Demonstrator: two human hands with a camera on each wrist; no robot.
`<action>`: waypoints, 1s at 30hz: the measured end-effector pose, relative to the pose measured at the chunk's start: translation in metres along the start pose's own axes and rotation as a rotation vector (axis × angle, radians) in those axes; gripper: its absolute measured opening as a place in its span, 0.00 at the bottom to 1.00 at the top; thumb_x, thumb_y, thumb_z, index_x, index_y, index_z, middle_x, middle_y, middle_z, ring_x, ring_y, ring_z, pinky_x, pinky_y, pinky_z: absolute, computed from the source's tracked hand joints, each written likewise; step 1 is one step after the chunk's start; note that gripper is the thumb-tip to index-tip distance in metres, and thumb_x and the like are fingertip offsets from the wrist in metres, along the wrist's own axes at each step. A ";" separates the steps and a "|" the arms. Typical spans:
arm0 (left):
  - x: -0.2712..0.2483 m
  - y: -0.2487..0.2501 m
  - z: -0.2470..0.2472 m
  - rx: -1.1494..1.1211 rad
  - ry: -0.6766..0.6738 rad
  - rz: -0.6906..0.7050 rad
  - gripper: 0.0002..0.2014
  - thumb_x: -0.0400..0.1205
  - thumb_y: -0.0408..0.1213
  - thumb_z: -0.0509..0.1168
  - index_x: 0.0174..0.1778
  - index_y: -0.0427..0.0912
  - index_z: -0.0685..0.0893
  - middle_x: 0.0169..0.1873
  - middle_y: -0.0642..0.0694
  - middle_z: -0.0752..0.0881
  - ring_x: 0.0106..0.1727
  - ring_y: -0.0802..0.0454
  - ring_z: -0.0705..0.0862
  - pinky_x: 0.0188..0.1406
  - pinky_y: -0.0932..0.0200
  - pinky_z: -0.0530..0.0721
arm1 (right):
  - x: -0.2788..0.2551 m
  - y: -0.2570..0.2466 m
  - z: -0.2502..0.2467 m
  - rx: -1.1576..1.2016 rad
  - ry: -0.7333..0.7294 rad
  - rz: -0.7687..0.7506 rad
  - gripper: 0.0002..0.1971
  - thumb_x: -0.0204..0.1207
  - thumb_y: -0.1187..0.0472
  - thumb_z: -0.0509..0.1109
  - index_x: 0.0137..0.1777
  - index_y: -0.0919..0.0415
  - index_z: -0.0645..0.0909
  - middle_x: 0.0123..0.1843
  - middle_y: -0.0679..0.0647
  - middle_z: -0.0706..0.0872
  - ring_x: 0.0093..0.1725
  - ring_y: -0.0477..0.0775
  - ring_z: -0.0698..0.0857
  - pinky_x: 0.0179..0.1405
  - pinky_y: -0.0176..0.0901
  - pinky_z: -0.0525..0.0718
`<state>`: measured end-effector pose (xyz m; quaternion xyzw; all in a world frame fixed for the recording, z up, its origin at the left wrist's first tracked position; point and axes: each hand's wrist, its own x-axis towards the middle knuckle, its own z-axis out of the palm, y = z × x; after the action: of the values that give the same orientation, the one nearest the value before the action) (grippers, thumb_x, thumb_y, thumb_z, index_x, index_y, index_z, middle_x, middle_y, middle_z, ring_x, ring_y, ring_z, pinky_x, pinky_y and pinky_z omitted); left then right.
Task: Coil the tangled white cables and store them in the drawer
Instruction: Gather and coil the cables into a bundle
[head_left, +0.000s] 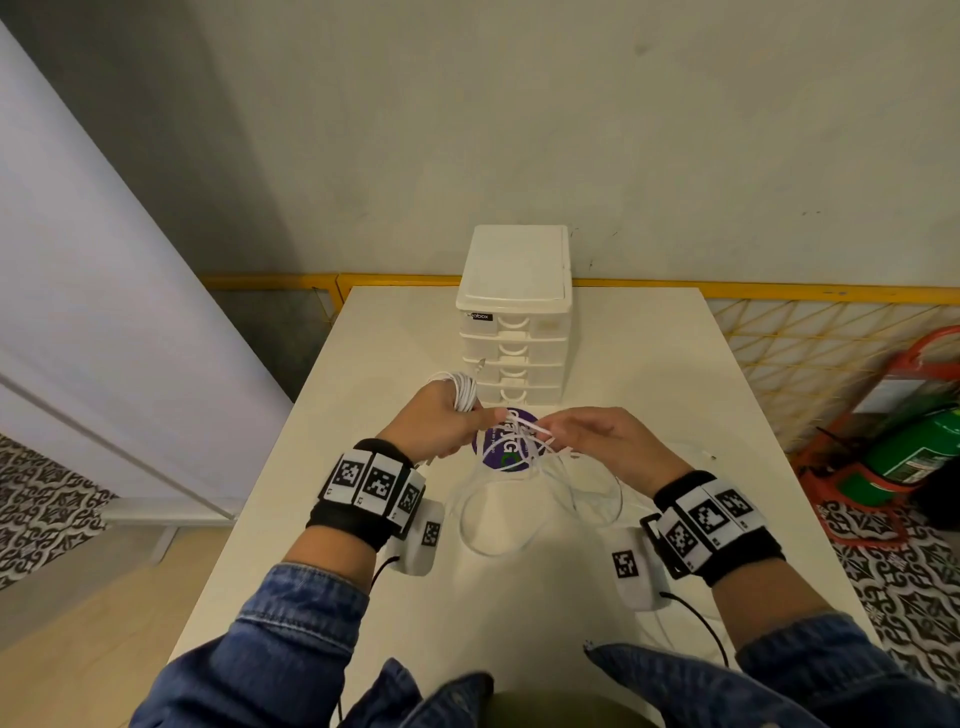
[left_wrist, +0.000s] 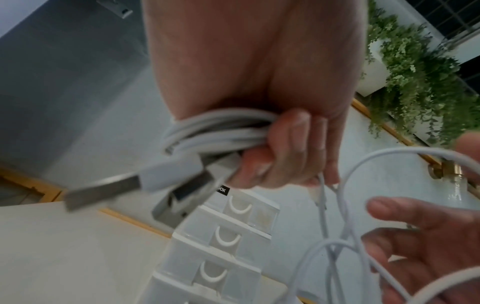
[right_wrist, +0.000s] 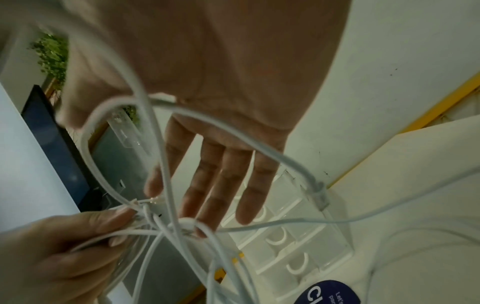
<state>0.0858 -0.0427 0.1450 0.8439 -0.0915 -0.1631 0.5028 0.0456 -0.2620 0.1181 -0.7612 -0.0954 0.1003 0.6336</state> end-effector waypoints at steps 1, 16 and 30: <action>0.001 -0.002 -0.001 -0.027 0.009 -0.012 0.18 0.78 0.42 0.71 0.28 0.36 0.76 0.15 0.47 0.72 0.16 0.52 0.66 0.18 0.63 0.64 | 0.001 0.002 0.000 -0.043 0.020 -0.014 0.09 0.71 0.51 0.71 0.47 0.53 0.88 0.46 0.55 0.91 0.47 0.45 0.87 0.54 0.34 0.82; 0.011 -0.021 -0.012 0.226 0.343 0.017 0.24 0.78 0.49 0.69 0.33 0.27 0.77 0.27 0.33 0.79 0.29 0.39 0.79 0.34 0.45 0.80 | 0.005 0.001 -0.012 -0.302 0.274 -0.045 0.03 0.67 0.54 0.78 0.38 0.51 0.88 0.39 0.47 0.91 0.42 0.41 0.87 0.48 0.32 0.82; 0.009 0.000 -0.031 -0.140 0.465 0.060 0.19 0.78 0.42 0.70 0.27 0.41 0.69 0.17 0.48 0.72 0.13 0.58 0.68 0.18 0.61 0.67 | 0.008 0.030 -0.013 -0.618 0.242 0.139 0.10 0.78 0.52 0.66 0.49 0.58 0.83 0.42 0.49 0.87 0.43 0.49 0.84 0.47 0.44 0.78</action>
<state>0.1051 -0.0200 0.1568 0.8189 0.0134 0.0447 0.5721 0.0571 -0.2776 0.0909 -0.9284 0.0067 0.0183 0.3712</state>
